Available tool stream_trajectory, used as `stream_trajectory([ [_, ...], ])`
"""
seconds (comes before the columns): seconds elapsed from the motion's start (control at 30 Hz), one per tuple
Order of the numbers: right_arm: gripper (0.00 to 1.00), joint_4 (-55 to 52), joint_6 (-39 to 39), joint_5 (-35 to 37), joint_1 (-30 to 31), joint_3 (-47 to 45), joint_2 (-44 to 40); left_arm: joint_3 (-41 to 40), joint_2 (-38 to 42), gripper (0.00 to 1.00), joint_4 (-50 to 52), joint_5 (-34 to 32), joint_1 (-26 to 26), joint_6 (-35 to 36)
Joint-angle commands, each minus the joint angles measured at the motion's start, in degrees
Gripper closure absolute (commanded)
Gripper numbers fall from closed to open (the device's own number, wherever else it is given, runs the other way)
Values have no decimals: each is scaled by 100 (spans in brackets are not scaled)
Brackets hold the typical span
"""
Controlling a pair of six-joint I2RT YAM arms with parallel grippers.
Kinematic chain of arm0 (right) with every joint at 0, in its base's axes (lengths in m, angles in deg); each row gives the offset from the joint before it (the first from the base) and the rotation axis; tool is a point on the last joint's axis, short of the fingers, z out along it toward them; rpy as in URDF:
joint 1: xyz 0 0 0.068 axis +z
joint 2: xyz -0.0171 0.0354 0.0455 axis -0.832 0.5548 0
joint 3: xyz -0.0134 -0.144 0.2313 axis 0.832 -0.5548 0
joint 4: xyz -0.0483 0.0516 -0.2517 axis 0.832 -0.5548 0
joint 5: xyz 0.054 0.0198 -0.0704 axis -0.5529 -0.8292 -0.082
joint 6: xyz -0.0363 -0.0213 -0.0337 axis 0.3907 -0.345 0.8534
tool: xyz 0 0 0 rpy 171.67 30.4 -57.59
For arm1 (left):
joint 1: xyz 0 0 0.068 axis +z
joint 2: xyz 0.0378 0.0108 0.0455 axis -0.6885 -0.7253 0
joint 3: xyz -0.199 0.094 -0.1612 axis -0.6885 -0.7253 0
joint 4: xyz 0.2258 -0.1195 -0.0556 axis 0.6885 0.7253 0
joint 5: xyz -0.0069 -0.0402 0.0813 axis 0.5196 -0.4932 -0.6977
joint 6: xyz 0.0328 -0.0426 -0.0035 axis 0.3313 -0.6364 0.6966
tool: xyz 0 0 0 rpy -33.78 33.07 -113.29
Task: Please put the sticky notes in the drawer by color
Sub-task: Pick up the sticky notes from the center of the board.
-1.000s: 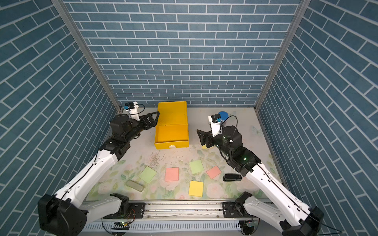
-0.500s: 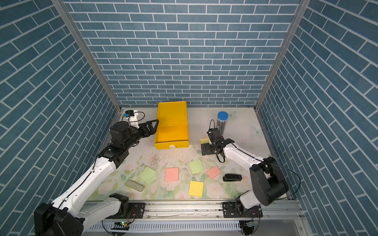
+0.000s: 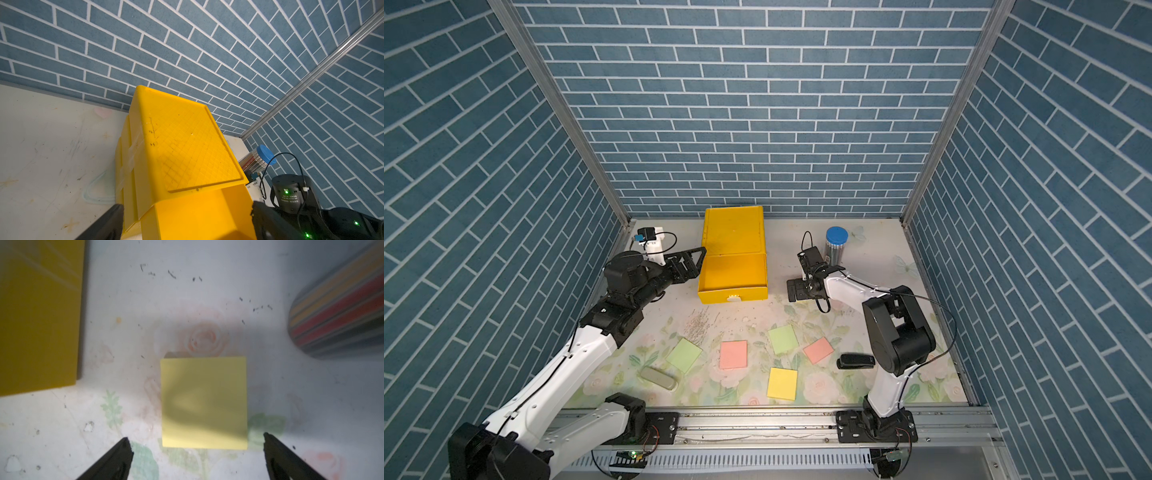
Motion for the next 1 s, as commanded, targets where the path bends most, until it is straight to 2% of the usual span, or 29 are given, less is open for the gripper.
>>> stream_trajectory([
  [0.0, 1, -351, 288, -15, -52, 382, 351, 125, 74, 0, 69, 16, -31, 126],
  [0.4, 1, -963, 449, -90, -39, 839, 902, 114, 126, 0, 85, -120, -31, 213],
  [0.6, 4, -1393, 480, 163, 50, 1189, 1108, -6, 168, 0, 24, -128, -32, 200],
  [0.77, 5, -1616, 603, 108, 85, 1386, 1433, 0, 159, 0, 41, -203, -37, 242],
  [0.97, 11, -1903, 662, 157, 70, 1426, 1586, 16, 150, 0, 119, -203, -36, 258],
])
